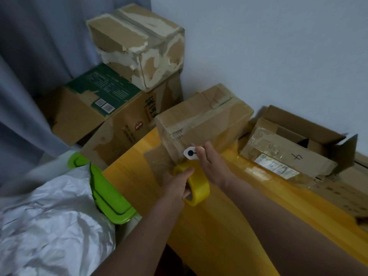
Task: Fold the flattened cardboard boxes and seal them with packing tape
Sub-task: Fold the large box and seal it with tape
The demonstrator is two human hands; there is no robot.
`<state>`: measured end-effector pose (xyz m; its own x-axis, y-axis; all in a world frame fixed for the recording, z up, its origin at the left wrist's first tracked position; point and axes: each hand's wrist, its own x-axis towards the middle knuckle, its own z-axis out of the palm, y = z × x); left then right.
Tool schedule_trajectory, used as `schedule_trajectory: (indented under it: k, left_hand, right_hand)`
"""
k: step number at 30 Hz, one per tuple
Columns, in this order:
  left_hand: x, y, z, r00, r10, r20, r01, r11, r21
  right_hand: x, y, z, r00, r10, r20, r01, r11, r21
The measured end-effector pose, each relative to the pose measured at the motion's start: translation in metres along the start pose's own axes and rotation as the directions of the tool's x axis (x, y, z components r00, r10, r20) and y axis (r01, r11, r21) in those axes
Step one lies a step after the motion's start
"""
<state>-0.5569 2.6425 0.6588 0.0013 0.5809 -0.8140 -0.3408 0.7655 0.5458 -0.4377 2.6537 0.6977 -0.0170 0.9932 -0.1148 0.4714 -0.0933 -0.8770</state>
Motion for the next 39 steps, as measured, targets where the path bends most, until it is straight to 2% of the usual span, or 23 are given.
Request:
schedule_trajectory:
  k: [2, 4, 7, 11, 16, 18, 21, 23, 25, 27, 31, 39]
  left_hand:
    - [0.018, -0.005, -0.007, 0.998, 0.016, -0.067, -0.013, 0.999, 0.043]
    - [0.006, -0.001, -0.008, 0.998, 0.050, -0.038, -0.046, 0.994, 0.100]
    - [-0.001, 0.002, -0.004, 0.998, 0.055, 0.037, -0.057, 0.996, 0.074]
    - [0.001, 0.007, 0.001, 0.997, 0.065, 0.039, -0.067, 0.997, 0.036]
    - [0.005, 0.000, 0.004, 0.995, 0.075, 0.064, -0.077, 0.996, 0.039]
    - [0.006, -0.001, 0.004, 0.995, 0.066, 0.081, -0.068, 0.998, 0.015]
    - [0.000, -0.001, 0.004, 0.986, 0.088, 0.143, -0.087, 0.996, -0.015]
    - [0.002, -0.002, 0.003, 0.975, 0.076, 0.209, -0.066, 0.996, -0.056]
    - [-0.001, -0.003, 0.001, 0.970, 0.085, 0.229, -0.064, 0.993, -0.101]
    - [-0.002, -0.003, -0.001, 0.968, 0.098, 0.229, -0.075, 0.991, -0.109]
    - [-0.003, -0.002, -0.002, 0.974, 0.095, 0.205, -0.080, 0.993, -0.082]
    - [-0.006, 0.000, -0.003, 0.973, 0.127, 0.194, -0.113, 0.990, -0.080]
  right_hand:
    - [-0.001, -0.003, 0.001, 1.000, 0.002, 0.014, -0.002, 1.000, -0.024]
    - [-0.003, -0.005, 0.003, 1.000, 0.006, 0.014, -0.006, 1.000, -0.024]
    - [0.000, -0.005, 0.000, 0.999, 0.040, -0.005, -0.039, 0.999, 0.023]
    - [0.008, -0.015, -0.011, 0.999, 0.037, -0.004, -0.037, 0.999, 0.026]
    - [-0.004, -0.028, -0.023, 0.982, -0.029, -0.186, 0.046, 0.995, 0.087]
    - [-0.013, -0.028, -0.028, 0.982, -0.011, -0.188, 0.038, 0.990, 0.139]
    - [-0.021, -0.021, -0.028, 0.987, 0.008, -0.159, 0.012, 0.992, 0.125]
    - [-0.022, -0.014, -0.026, 0.991, -0.020, -0.135, 0.031, 0.997, 0.076]
    - [-0.023, -0.006, -0.025, 0.992, -0.080, -0.102, 0.075, 0.995, -0.059]
    - [-0.023, 0.000, -0.024, 0.987, -0.141, -0.082, 0.122, 0.972, -0.203]
    - [-0.025, 0.003, -0.024, 0.955, -0.296, -0.027, 0.264, 0.889, -0.374]
    - [-0.023, 0.004, -0.010, 0.896, -0.434, 0.095, 0.416, 0.746, -0.519]
